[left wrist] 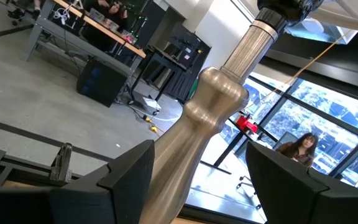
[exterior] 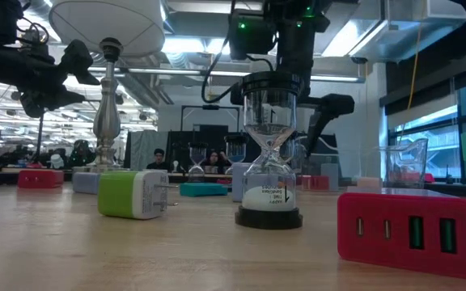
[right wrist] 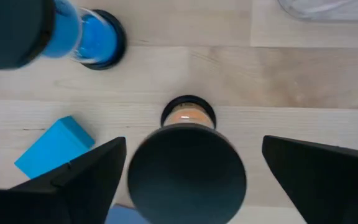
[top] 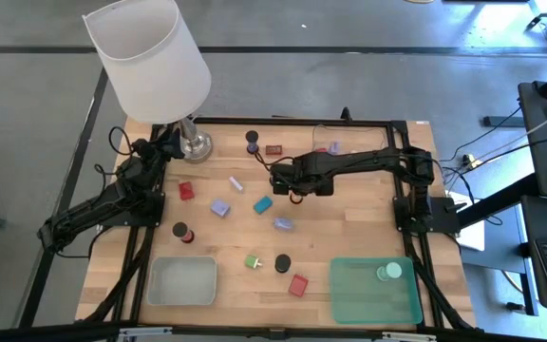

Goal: Pick & Place Office items
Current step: Put the orange hourglass into the green bin

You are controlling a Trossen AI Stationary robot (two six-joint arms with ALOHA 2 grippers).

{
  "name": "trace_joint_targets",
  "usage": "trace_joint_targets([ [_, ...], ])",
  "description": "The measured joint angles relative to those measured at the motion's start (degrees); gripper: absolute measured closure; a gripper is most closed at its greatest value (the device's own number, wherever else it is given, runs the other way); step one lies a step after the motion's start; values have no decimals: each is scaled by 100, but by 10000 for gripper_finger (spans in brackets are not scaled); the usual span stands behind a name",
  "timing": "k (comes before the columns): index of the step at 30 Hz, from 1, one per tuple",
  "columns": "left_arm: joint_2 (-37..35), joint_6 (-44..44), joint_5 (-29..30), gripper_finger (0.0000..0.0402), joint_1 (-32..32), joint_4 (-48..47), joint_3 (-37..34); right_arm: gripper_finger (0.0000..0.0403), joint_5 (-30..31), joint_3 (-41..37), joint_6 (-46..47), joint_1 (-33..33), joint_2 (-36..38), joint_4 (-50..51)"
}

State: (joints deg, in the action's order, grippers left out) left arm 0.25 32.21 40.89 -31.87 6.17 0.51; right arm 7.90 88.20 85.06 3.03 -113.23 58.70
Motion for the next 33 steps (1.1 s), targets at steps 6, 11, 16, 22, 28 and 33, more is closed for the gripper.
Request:
trace_joint_targets([
  [6, -1, 1, 1, 151, 1, 0, 0, 123, -4, 0, 5, -27, 0, -21],
  [11, 0, -1, 1, 151, 0, 0, 0, 197, -119, 0, 262, -25, 0, -79],
  [16, 1, -1, -1, 151, 1, 0, 0, 196, -468, 0, 495, -25, 34, -77],
  [22, 1, -1, 0, 151, 0, 0, 0, 196, -639, 0, 663, -111, 440, 94],
  [28, 1, -1, -1, 151, 0, -2, 0, 192, -516, 2, 1202, -427, 1137, 657],
  [33, 1, -1, 1, 151, 1, 0, 0, 194, -426, 2, 1703, -989, 1631, 1077],
])
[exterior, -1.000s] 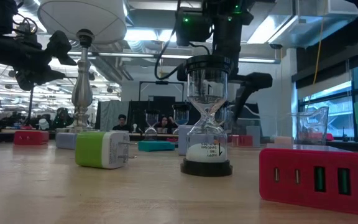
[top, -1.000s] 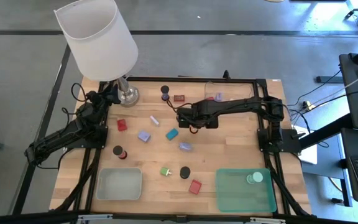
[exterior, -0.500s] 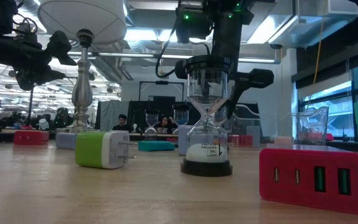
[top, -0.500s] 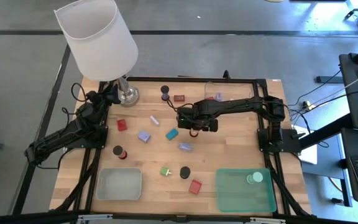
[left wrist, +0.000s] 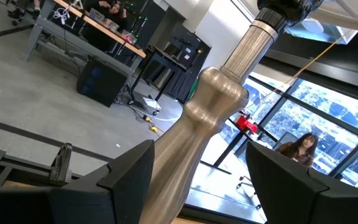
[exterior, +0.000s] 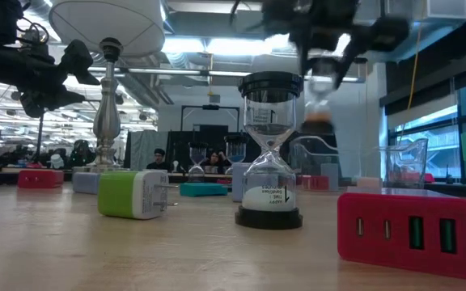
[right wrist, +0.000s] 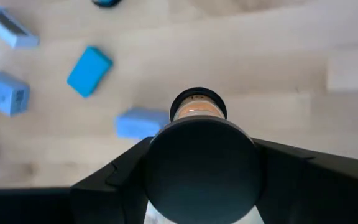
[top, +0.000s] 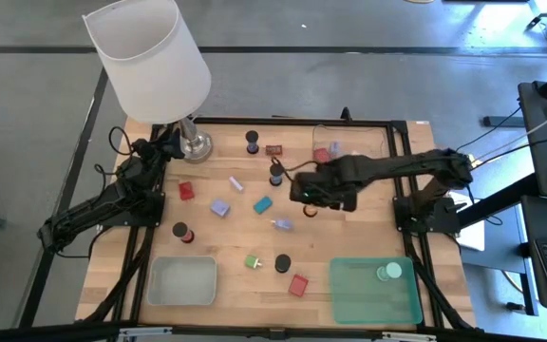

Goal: Pick & Place Office items
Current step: Put the orange hourglass into the green bin

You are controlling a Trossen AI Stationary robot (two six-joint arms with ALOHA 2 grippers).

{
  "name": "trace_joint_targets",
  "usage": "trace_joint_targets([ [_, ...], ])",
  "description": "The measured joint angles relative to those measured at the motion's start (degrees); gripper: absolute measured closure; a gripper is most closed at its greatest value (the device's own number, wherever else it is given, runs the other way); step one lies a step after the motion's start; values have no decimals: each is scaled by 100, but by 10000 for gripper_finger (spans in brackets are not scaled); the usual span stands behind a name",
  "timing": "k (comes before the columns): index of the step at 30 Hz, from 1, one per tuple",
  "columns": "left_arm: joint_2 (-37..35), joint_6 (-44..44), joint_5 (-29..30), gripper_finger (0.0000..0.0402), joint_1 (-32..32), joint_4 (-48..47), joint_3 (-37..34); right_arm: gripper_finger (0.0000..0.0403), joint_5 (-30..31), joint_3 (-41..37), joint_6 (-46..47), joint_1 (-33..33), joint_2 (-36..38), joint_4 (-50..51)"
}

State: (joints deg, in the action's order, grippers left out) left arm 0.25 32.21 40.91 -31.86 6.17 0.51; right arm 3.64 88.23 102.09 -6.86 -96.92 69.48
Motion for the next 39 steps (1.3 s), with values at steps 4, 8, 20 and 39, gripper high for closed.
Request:
trace_joint_targets([
  [4, 0, 2, -2, 151, 0, 0, 0, 194, 24, 2, 523, -540, 240, 290],
  [8, -1, 0, -1, 151, -1, -2, 0, 194, 44, 2, 1172, -1102, 312, 639],
  [20, -2, 0, -2, 151, -1, 0, 0, 191, 107, 2, 3664, -2723, 310, 1258],
  [39, 0, 2, 0, 151, 0, 0, 0, 186, -234, 2, 7699, -4697, 308, 879],
])
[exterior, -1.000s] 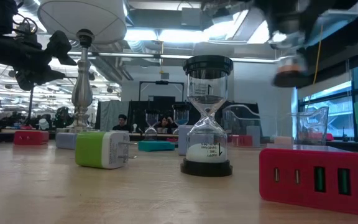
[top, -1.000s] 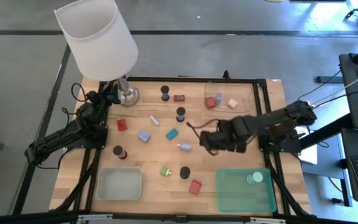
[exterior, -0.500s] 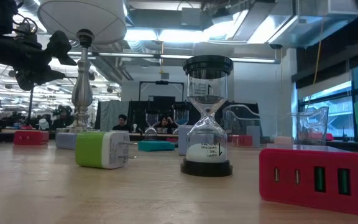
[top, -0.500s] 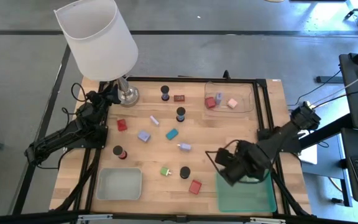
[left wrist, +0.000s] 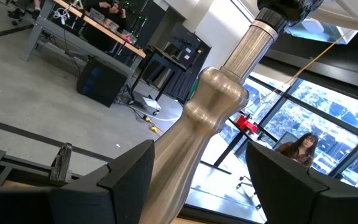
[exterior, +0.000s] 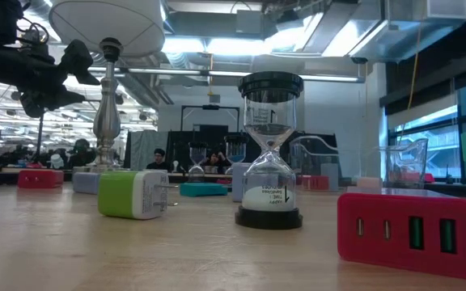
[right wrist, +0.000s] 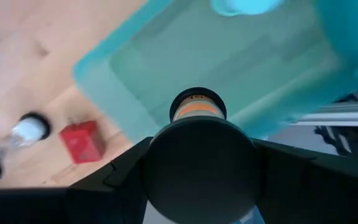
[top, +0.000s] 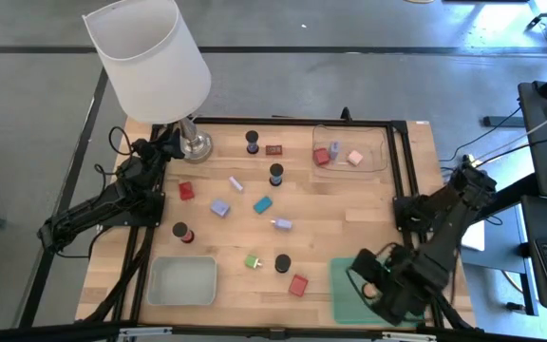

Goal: Pick & Place Office items
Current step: Put the orange hourglass into the green bin

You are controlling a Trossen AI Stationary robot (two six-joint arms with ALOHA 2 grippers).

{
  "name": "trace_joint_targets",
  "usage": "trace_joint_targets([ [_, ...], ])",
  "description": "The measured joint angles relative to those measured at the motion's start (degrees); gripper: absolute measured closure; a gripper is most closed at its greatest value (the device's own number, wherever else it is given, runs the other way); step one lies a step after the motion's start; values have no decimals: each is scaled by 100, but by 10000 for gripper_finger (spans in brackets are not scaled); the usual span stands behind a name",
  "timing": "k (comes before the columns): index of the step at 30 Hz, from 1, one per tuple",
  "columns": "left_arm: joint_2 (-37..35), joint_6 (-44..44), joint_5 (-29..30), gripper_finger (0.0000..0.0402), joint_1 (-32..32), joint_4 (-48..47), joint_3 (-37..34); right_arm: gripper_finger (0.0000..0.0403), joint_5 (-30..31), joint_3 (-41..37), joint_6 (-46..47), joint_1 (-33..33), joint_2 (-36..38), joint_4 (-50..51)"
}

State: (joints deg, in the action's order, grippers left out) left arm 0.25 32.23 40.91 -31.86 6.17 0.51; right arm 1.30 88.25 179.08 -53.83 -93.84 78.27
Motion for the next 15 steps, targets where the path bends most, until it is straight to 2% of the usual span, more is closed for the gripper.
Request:
trace_joint_targets([
  [6, 0, -1, -2, 151, -1, -1, 0, 192, 68, 0, 92, -554, -8, 22],
  [15, 0, -2, 0, 151, 0, 0, 0, 191, -387, -102, 94, -1103, -421, 81],
])
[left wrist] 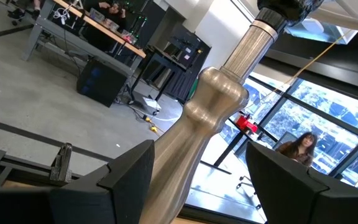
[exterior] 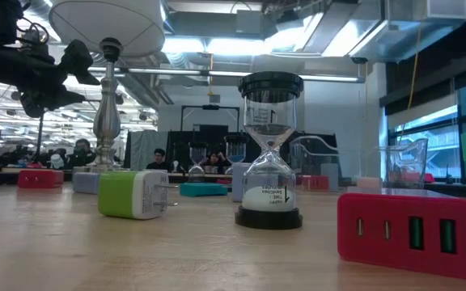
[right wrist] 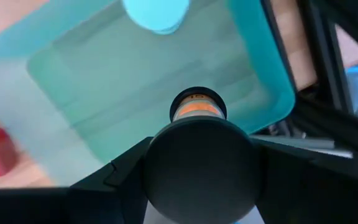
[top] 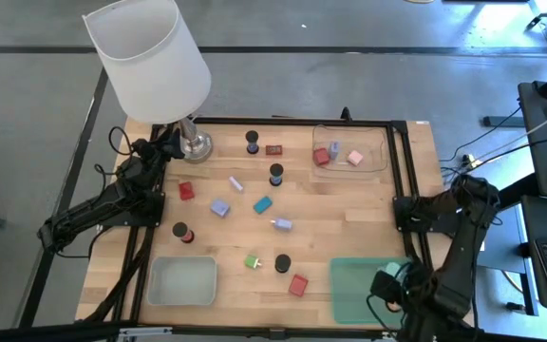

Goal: Pick & Place Office items
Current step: Put the orange hourglass into the green bin

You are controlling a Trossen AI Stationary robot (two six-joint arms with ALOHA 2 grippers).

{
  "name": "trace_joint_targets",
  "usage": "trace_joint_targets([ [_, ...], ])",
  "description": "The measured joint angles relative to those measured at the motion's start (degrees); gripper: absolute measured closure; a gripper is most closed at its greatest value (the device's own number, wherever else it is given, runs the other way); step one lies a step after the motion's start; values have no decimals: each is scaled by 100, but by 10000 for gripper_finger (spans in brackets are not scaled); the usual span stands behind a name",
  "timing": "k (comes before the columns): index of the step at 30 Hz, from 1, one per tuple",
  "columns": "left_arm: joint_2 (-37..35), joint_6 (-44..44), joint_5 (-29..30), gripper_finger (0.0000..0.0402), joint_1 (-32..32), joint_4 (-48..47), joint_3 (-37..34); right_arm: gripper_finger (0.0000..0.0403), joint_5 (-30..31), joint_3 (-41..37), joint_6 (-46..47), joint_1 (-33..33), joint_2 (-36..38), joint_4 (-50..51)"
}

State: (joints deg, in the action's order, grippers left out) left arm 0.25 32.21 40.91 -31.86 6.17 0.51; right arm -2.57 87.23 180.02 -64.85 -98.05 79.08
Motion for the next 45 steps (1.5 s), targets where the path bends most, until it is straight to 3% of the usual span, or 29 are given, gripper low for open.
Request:
trace_joint_targets([
  [9, -2, 1, 3, 151, -1, 0, 0, 178, 345, 10, -54, -375, -421, 435],
  [14, -2, 0, 17, 151, -2, -2, 0, 194, 419, 3, -428, -373, -553, 459],
  [26, 0, 1, 9, 151, -2, -2, 0, 168, 597, -8, -2057, -383, -630, 338],
  [32, -2, 0, 9, 151, -2, -2, 0, 190, 645, -10, -3204, -384, -632, 452],
  [45, -2, 0, 9, 151, -2, -4, 0, 181, 402, -593, -3875, -377, -604, -85],
])
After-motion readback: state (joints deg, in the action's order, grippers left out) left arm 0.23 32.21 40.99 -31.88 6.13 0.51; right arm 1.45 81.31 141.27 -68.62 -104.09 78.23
